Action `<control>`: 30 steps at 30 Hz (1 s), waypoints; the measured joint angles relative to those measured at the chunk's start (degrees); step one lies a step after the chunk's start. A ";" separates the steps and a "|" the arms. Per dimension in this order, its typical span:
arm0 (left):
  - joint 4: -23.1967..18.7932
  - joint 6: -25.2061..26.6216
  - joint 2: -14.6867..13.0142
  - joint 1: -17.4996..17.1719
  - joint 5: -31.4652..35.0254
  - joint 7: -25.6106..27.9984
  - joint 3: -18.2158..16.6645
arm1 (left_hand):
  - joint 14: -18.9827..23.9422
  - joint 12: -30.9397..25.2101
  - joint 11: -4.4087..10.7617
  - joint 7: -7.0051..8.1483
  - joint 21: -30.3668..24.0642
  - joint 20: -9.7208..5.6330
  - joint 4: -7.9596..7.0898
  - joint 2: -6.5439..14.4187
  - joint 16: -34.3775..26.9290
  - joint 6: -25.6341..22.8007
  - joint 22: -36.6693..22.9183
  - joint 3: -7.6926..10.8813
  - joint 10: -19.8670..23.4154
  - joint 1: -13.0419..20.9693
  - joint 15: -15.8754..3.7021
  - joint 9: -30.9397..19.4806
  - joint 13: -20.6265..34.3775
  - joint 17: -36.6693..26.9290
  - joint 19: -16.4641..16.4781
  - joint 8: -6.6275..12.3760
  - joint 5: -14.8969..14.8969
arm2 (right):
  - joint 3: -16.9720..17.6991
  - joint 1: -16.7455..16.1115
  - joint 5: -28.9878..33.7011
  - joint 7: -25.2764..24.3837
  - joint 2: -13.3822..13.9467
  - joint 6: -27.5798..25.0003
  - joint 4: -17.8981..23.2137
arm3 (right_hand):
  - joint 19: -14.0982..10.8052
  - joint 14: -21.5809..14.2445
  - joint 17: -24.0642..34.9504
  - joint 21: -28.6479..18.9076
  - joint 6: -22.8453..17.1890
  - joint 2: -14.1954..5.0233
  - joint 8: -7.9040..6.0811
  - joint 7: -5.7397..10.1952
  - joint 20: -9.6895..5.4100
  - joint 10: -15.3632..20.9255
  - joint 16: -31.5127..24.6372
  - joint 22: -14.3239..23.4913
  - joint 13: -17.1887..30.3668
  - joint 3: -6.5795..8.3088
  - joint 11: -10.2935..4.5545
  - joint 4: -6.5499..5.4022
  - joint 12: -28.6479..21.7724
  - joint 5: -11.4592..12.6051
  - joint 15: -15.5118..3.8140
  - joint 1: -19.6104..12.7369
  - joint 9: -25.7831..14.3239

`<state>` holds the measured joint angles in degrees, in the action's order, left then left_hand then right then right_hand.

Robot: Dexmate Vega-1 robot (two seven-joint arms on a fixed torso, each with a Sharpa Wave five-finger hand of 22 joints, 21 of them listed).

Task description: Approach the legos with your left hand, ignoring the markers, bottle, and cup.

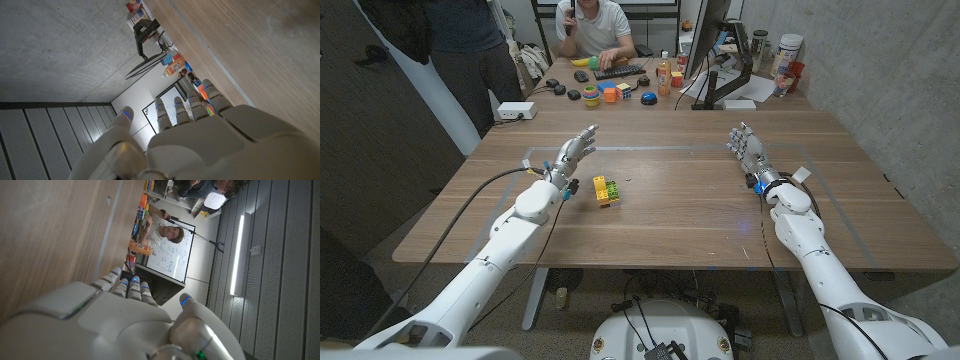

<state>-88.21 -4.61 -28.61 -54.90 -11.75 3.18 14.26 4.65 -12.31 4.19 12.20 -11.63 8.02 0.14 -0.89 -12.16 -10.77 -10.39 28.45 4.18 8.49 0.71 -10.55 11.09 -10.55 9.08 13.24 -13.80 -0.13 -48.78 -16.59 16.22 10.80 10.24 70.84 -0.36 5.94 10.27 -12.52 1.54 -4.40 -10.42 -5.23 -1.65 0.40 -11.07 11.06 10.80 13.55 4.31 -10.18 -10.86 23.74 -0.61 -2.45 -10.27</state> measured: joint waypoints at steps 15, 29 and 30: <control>-5.72 4.42 -3.93 -0.76 10.84 -0.19 2.45 | -0.42 -0.22 0.40 0.30 0.44 0.59 3.33 -1.78 0.34 -0.31 -0.01 0.62 0.41 2.92 -0.42 -0.27 0.26 -0.07 -1.04 0.00 0.00 | 2.33 0.84 2.01 1.73 -1.81 0.11 -1.40 | 0.00 0.00 0.00 0.00 0.00 0.00 0.00 0.00 0.00 0.00 0.00 -0.01 0.00 0.00 -0.01 0.00 0.00 0.00 0.00 0.00 0.00; -9.81 7.56 -7.51 0.28 21.71 -2.88 6.37 | -1.53 0.03 1.57 0.29 0.44 -0.04 6.77 -2.70 0.79 -0.92 -0.01 1.55 -0.77 7.26 -1.51 -0.53 0.53 -0.26 -1.66 0.00 0.00 | 3.33 1.63 2.57 2.60 -2.58 0.79 -2.94 | 0.00 0.00 -0.01 0.00 0.00 0.00 0.00 0.00 0.00 -0.24 0.00 -0.01 -0.01 0.00 0.23 0.00 0.00 0.00 0.00 0.00 0.01; -10.28 7.93 -7.87 0.40 22.74 -3.25 6.80 | -1.53 0.03 1.57 0.29 0.44 -0.04 7.07 -2.71 0.79 -0.92 -0.01 1.45 -0.78 7.25 -1.51 -0.53 0.61 -0.26 -1.66 0.00 0.00 | 3.40 1.68 2.59 2.63 -2.61 0.83 -3.05 | 0.00 0.00 -0.01 0.00 0.00 0.00 0.00 0.00 0.00 -0.24 0.00 -0.01 -0.01 0.00 0.23 0.00 0.00 0.00 0.00 0.00 0.01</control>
<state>-98.50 3.32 -36.48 -54.50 10.99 -0.07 21.06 3.12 -12.28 5.77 12.48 -11.19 7.98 7.21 -3.60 -11.38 -11.69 -10.40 29.90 3.41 15.74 -0.81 -11.08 11.70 -10.81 7.43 13.24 -13.80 3.28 -47.10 -14.00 18.85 8.19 11.07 67.79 -0.36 5.94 10.26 -12.52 1.53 -4.40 -10.42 -5.22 -1.64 0.16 -11.07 11.05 10.79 13.55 4.54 -10.18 -10.86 23.74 -0.61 -2.45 -10.26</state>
